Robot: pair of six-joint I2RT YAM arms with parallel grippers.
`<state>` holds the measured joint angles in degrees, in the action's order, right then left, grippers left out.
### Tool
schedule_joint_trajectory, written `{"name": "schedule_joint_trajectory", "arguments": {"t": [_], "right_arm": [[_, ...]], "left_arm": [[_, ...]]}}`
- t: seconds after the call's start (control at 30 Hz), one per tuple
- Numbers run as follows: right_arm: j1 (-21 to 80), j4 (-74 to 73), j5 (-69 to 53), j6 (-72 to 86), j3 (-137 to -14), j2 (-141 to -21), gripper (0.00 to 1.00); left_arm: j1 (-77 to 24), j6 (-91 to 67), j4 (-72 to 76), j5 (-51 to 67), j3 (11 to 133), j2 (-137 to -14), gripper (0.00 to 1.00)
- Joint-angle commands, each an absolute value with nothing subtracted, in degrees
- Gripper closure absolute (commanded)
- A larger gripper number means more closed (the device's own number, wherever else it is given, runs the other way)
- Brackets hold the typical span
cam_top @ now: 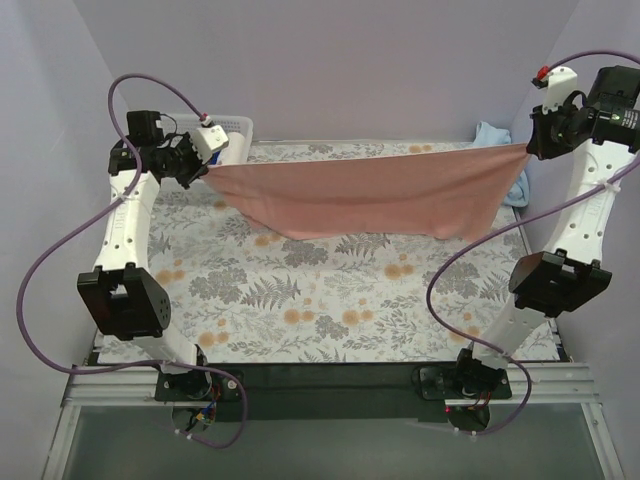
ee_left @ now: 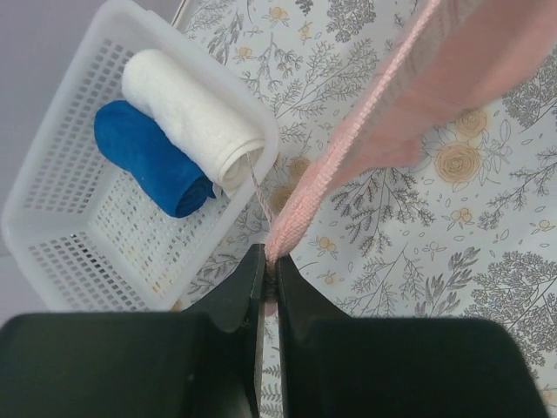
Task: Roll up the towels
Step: Flatten the towel
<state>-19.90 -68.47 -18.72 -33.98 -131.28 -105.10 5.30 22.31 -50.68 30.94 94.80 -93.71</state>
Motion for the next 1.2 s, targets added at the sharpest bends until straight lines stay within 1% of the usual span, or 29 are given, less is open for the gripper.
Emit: {"name": "schedule_joint_trajectory", "arguments": {"t": [0.0, 0.2, 0.47, 0.63, 0.8, 0.93, 0.97, 1.03, 1.07, 1.17], "right_arm": [[-21.70, -63.99, -22.14, -33.31, -130.27, -99.85, 0.99], [-25.13, -59.15, -25.22, -34.62, -119.55, -88.35, 0.99], [-30.67, -55.90, -27.86, -38.05, -103.21, -70.42, 0.99], [-30.94, -54.05, -27.24, -38.41, -98.53, -62.16, 0.99], [-30.94, -53.18, -26.81, -38.49, -94.24, -60.38, 0.99], [-30.94, -51.33, -26.71, -39.72, -87.74, -65.37, 0.99], [-30.94, -49.94, -26.98, -39.81, -85.63, -66.09, 0.99], [-28.84, -45.63, -25.07, -38.94, -80.89, -68.71, 0.99], [-25.43, -44.40, -23.66, -38.59, -79.64, -69.86, 0.99], [-21.11, -38.07, -19.79, -36.13, -75.15, -73.90, 0.99]], "left_arm": [[6.24, 18.72, -55.02, 31.90, 98.79, -90.97, 1.00], [6.24, 18.20, -57.92, 31.03, 97.13, -82.81, 1.00], [6.24, 17.32, -58.79, 24.52, 88.86, -65.23, 1.00], [6.24, 15.73, -60.73, 22.59, 88.42, -58.20, 1.00], [6.24, 15.38, -63.19, 19.69, 87.63, -57.91, 1.00], [6.24, 15.29, -60.74, 16.44, 80.26, -60.72, 1.00], [6.33, 15.29, -58.12, 15.83, 76.42, -61.34, 1.00], [6.24, 14.68, -55.65, 15.47, 73.32, -64.05, 1.00], [6.24, 14.33, -53.11, 15.29, 70.52, -65.20, 1.00], [6.24, 12.75, -47.30, 17.40, 66.89, -70.04, 1.00]]}}
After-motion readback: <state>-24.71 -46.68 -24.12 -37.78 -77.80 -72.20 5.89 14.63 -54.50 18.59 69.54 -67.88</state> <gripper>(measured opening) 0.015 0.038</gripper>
